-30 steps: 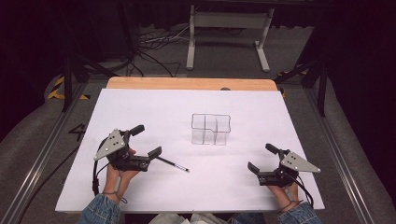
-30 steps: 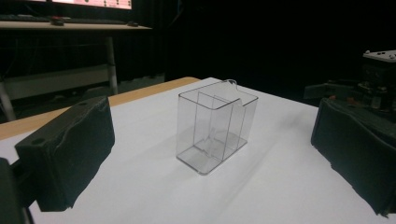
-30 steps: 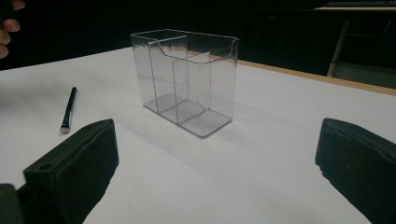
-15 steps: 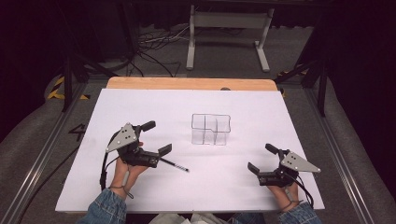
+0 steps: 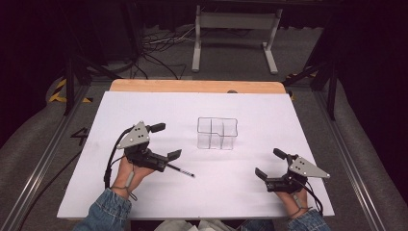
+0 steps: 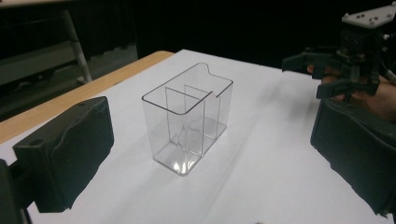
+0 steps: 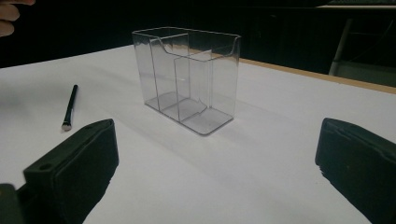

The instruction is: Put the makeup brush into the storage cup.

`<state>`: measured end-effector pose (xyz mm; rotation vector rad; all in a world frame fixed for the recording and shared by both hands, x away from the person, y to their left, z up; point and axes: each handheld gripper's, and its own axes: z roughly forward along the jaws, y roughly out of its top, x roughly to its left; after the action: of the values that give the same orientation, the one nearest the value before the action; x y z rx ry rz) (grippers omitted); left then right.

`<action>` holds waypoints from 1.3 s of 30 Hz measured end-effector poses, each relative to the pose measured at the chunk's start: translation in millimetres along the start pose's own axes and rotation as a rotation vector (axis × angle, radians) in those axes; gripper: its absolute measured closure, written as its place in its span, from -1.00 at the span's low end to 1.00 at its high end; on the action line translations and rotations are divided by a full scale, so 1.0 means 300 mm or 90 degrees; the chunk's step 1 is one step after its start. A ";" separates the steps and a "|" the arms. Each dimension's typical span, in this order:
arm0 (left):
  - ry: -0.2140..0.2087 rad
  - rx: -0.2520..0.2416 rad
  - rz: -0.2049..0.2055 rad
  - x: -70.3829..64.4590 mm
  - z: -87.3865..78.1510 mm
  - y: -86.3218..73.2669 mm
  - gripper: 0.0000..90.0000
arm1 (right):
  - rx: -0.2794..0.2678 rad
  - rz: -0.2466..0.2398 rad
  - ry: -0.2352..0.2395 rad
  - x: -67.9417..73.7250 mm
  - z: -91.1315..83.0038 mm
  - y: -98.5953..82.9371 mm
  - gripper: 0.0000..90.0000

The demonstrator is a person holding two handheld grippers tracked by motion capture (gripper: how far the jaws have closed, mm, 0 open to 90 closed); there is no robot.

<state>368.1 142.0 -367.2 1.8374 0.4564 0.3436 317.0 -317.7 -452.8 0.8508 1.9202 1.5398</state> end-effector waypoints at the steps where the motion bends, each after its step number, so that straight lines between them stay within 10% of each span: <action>1: 0.000 0.018 0.003 0.003 0.001 0.008 -0.99 | 0.000 0.000 0.001 0.000 0.000 0.000 -1.00; 26: 0.016 0.298 0.090 -0.001 0.032 0.136 -0.94 | 0.003 0.005 0.005 -0.001 0.003 0.000 -1.00; 39: -0.012 0.387 0.108 0.002 0.070 0.147 -0.92 | 0.004 0.005 0.003 0.000 0.001 -0.001 -1.00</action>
<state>384.3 112.7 -331.6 2.4782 0.4202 0.3215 317.2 -317.4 -453.3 0.8601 1.9274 1.5427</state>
